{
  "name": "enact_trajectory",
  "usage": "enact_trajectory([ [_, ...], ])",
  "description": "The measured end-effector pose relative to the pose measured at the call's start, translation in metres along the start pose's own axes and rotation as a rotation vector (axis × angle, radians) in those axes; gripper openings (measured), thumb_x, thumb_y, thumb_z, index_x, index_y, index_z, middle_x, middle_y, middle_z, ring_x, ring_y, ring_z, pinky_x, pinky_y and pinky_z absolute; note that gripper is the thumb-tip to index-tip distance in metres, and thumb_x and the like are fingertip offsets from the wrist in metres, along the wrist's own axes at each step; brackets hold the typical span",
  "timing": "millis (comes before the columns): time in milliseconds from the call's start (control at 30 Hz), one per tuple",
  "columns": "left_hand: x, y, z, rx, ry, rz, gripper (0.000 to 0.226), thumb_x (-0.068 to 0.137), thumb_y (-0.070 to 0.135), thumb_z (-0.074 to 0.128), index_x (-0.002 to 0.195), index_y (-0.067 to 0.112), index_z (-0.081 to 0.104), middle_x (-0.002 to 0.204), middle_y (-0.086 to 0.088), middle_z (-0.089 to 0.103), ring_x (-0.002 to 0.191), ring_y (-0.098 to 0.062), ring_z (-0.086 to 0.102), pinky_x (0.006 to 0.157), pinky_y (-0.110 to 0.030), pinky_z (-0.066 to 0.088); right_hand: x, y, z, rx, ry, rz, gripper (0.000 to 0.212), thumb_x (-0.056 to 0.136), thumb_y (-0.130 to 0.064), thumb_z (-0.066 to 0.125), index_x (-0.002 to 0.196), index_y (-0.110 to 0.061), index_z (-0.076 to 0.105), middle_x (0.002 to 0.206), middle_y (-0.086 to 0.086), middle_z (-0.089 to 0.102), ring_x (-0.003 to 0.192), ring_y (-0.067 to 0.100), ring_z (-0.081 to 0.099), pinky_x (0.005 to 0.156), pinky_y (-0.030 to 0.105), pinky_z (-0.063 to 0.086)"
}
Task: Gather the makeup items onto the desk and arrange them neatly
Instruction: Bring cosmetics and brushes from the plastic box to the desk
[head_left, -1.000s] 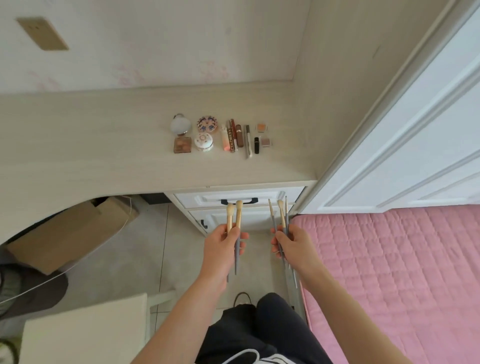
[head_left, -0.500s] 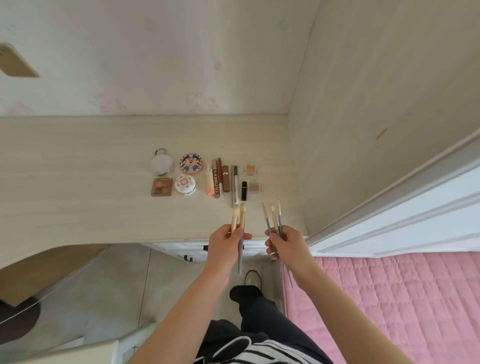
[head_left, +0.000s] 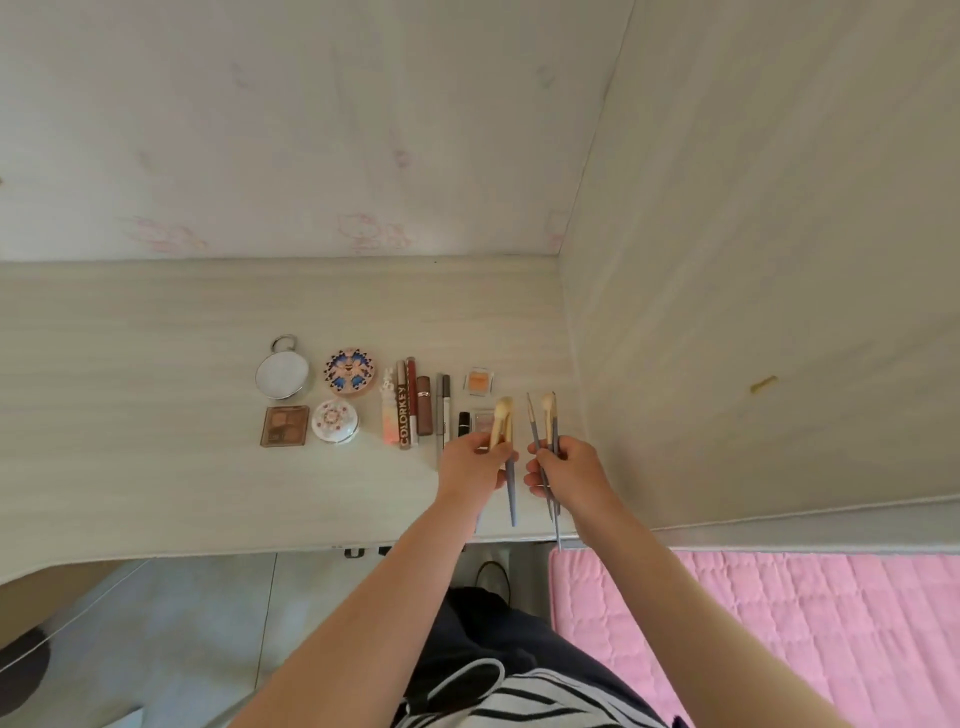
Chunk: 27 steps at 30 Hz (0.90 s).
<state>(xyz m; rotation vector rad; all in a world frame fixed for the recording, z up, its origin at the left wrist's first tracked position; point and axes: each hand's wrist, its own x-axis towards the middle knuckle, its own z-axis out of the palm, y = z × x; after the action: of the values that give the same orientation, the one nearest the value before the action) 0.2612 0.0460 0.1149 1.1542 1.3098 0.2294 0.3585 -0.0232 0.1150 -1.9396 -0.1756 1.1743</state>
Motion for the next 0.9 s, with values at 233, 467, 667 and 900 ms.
enact_trajectory([
  [233,0.054,0.016,0.021,0.202,0.005,-0.024,0.01,0.087,0.016,0.064,0.077,0.015,0.067,0.078,-0.01,0.071,0.064,-0.02,0.067,0.069,-0.036,0.06,0.044,-0.013,0.005,0.012,0.136,0.061,0.019,0.095,-0.005,0.041,0.093,-0.008,0.059,0.074,0.007,0.061,0.064,0.021,0.059,0.073,0.036,0.055],
  [467,0.096,0.022,0.041,0.309,-0.005,-0.018,0.012,0.079,0.017,0.067,0.07,0.009,0.066,0.078,-0.019,0.071,0.074,-0.034,0.07,0.07,-0.051,0.058,0.081,-0.017,0.005,-0.081,0.16,0.097,0.021,0.094,-0.002,0.041,0.082,-0.012,0.055,0.072,0.008,0.059,0.06,0.021,0.057,0.065,0.035,0.052],
  [667,0.11,0.023,0.046,0.311,0.001,-0.064,0.021,0.08,0.01,0.063,0.059,0.01,0.061,0.067,-0.016,0.068,0.068,-0.032,0.07,0.062,-0.049,0.059,0.087,-0.019,0.012,-0.346,0.178,0.024,0.023,0.093,-0.011,0.049,0.07,-0.016,0.049,0.066,0.0,0.052,0.069,0.022,0.052,0.054,0.027,0.038],
  [900,0.115,0.026,0.047,0.331,-0.02,-0.038,0.023,0.087,0.014,0.061,0.065,0.01,0.064,0.068,-0.014,0.069,0.069,-0.031,0.07,0.065,-0.045,0.059,0.094,-0.024,0.011,-0.473,0.252,-0.064,0.012,0.093,-0.012,0.053,0.088,-0.007,0.062,0.088,0.011,0.066,0.078,0.025,0.06,0.058,0.024,0.035],
])
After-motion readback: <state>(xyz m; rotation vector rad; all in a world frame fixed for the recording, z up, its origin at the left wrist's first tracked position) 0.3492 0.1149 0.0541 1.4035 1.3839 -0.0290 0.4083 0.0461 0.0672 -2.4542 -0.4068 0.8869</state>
